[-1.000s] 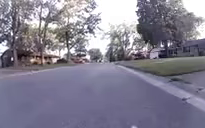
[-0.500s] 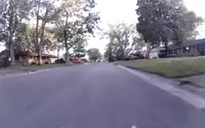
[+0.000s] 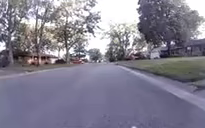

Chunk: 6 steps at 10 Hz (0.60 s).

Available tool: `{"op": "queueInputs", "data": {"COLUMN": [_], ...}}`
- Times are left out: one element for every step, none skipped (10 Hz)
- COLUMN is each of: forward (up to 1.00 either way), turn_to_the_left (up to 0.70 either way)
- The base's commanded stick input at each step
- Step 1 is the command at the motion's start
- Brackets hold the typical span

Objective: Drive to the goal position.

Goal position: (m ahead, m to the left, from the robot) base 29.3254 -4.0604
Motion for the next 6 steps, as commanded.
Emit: {"op": "queueInputs", "data": {"forward": [1.0, 1.0, 1.0, 1.0, 1.0, 1.0], "turn_to_the_left": [0.0, 0.0, 0.0, 0.0, 0.0, 0.0]}}
